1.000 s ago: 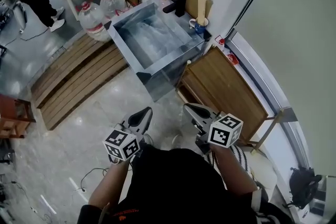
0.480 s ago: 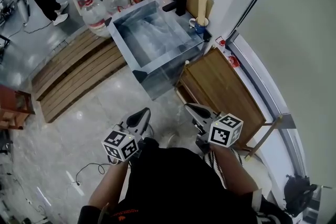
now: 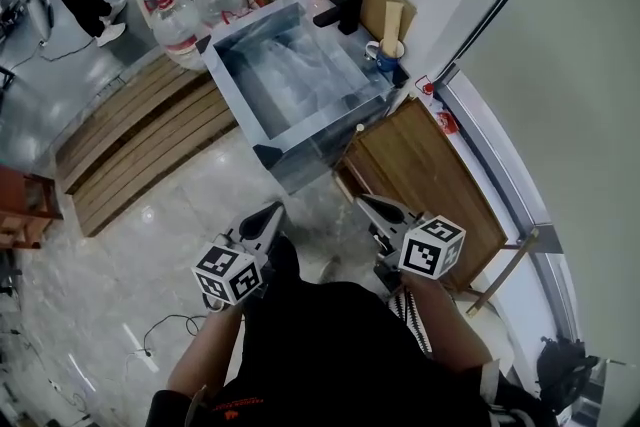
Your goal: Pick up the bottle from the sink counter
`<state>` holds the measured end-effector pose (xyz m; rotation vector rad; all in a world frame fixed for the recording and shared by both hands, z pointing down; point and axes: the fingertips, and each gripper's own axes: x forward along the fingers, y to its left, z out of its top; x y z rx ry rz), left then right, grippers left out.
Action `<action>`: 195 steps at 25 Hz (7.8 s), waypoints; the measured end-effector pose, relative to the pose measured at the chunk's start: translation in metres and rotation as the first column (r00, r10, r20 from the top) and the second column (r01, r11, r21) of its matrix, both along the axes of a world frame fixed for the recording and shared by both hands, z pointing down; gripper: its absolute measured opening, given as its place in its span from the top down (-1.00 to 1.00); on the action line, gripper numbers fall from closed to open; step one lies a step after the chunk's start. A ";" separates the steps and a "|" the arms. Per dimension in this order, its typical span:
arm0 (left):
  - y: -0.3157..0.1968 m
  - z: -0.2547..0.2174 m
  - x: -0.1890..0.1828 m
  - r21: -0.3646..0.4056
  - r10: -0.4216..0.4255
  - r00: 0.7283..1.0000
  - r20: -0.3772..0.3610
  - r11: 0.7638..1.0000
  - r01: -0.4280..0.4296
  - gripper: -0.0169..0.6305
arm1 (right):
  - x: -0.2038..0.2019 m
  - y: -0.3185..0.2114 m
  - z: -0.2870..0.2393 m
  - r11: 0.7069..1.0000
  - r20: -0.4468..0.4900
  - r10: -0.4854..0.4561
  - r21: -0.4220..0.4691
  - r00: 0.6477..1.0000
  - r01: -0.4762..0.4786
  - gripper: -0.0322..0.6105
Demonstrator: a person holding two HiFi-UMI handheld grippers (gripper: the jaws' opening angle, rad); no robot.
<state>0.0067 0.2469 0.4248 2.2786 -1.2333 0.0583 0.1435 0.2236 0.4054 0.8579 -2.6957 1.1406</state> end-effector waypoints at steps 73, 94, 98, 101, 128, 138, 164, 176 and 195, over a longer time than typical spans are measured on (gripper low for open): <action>-0.548 0.042 -0.034 0.141 0.218 0.966 0.137 0.961 -0.237 0.88 | -0.080 -0.403 0.070 0.986 -0.008 0.111 -0.128 0.994 -0.111 0.89; -0.633 0.097 0.003 0.147 0.287 0.919 0.272 0.931 -0.334 0.35 | -0.064 -0.398 0.117 0.966 -0.027 0.130 -0.221 0.991 -0.132 0.89; -0.641 0.106 0.007 0.138 0.299 0.909 0.289 0.927 -0.349 0.31 | -0.060 -0.396 0.123 0.964 -0.029 0.133 -0.230 0.991 -0.136 0.89; -0.646 0.109 0.011 0.139 0.306 0.908 0.285 0.924 -0.355 0.28 | -0.059 -0.394 0.129 0.960 -0.032 0.136 -0.244 0.990 -0.140 0.89; -0.659 0.112 0.030 0.166 0.302 0.879 0.368 0.909 -0.382 0.49 | -0.057 -0.391 0.134 0.955 -0.033 0.136 -0.262 0.990 -0.140 0.89; -0.657 0.102 0.026 0.166 0.300 0.885 0.357 0.912 -0.376 0.49 | -0.058 -0.393 0.127 0.958 -0.034 0.145 -0.247 0.989 -0.148 0.89; -0.524 -0.011 -0.079 0.263 0.226 0.919 0.322 0.911 -0.317 0.49 | -0.098 -0.381 0.054 0.971 -0.019 0.208 -0.118 0.978 -0.209 0.89; -0.442 -0.023 -0.130 0.253 0.169 0.947 0.274 0.937 -0.241 0.49 | -0.111 -0.359 0.026 0.971 -0.038 0.231 -0.059 0.972 -0.233 0.89; -0.345 -0.042 -0.138 0.254 0.165 0.953 0.254 0.939 -0.230 0.49 | -0.138 -0.333 -0.004 0.980 -0.032 0.199 0.015 0.980 -0.198 0.89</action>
